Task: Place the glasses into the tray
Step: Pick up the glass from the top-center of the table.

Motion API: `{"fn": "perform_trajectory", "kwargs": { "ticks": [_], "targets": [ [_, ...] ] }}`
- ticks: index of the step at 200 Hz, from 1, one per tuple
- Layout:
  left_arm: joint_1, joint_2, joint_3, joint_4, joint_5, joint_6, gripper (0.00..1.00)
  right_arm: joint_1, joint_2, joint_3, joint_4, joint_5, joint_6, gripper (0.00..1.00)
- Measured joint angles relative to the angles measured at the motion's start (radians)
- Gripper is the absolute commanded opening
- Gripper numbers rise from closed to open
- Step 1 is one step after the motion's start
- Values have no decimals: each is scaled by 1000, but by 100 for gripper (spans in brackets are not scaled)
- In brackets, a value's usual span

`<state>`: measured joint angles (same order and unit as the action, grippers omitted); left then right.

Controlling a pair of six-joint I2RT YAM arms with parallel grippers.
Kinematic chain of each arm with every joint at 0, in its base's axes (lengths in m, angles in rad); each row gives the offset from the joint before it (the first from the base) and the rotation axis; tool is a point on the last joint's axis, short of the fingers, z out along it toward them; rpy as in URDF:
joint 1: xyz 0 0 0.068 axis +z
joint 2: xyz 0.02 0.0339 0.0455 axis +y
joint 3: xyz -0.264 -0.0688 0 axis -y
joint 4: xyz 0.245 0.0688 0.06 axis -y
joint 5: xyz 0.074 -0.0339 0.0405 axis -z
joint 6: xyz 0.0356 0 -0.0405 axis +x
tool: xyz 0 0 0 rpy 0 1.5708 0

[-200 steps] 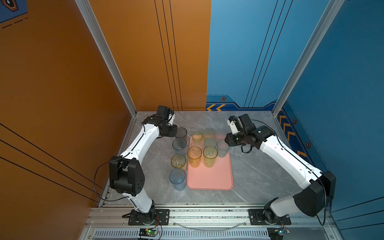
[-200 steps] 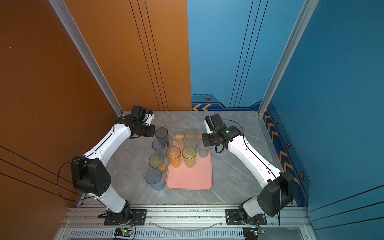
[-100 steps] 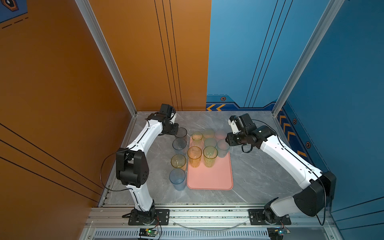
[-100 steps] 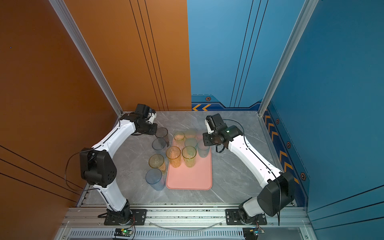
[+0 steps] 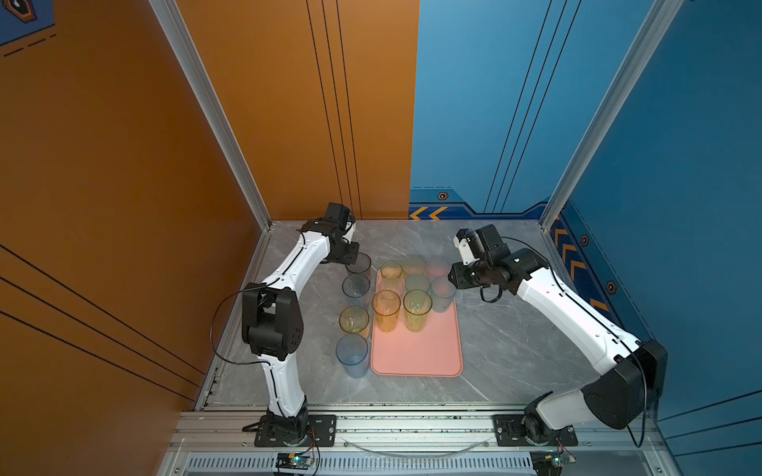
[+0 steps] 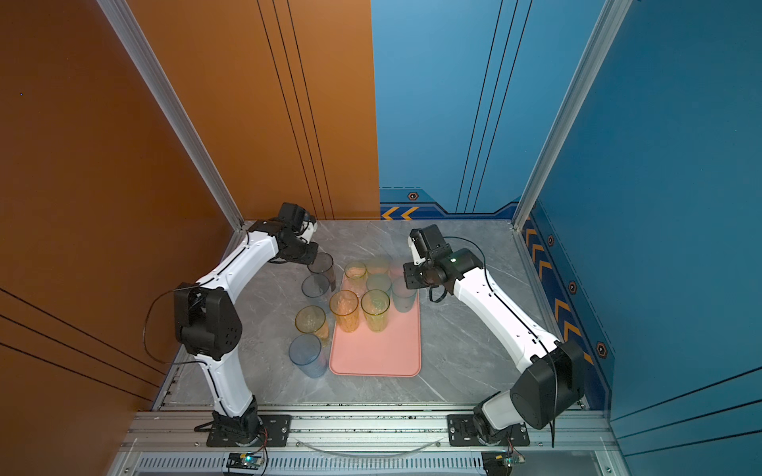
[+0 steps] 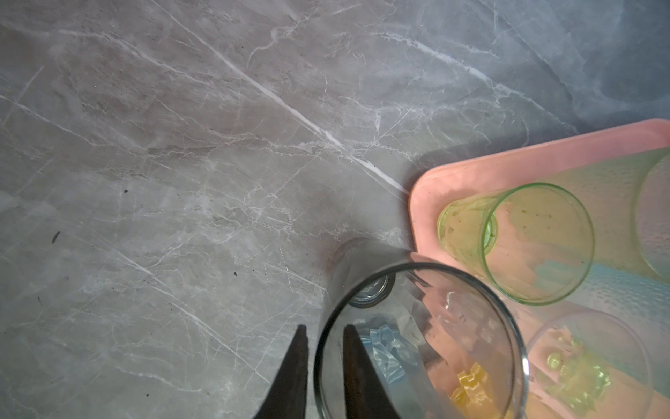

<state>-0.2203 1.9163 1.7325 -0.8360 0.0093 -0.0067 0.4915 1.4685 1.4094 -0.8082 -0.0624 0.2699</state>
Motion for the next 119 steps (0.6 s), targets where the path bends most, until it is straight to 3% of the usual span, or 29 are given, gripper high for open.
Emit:
{"fn": "perform_trajectory", "kwargs": {
  "ticks": [119],
  "targets": [
    [-18, 55, 52, -56, -52, 44, 12, -8, 0, -3, 0, -14, 0, 34]
  ]
}}
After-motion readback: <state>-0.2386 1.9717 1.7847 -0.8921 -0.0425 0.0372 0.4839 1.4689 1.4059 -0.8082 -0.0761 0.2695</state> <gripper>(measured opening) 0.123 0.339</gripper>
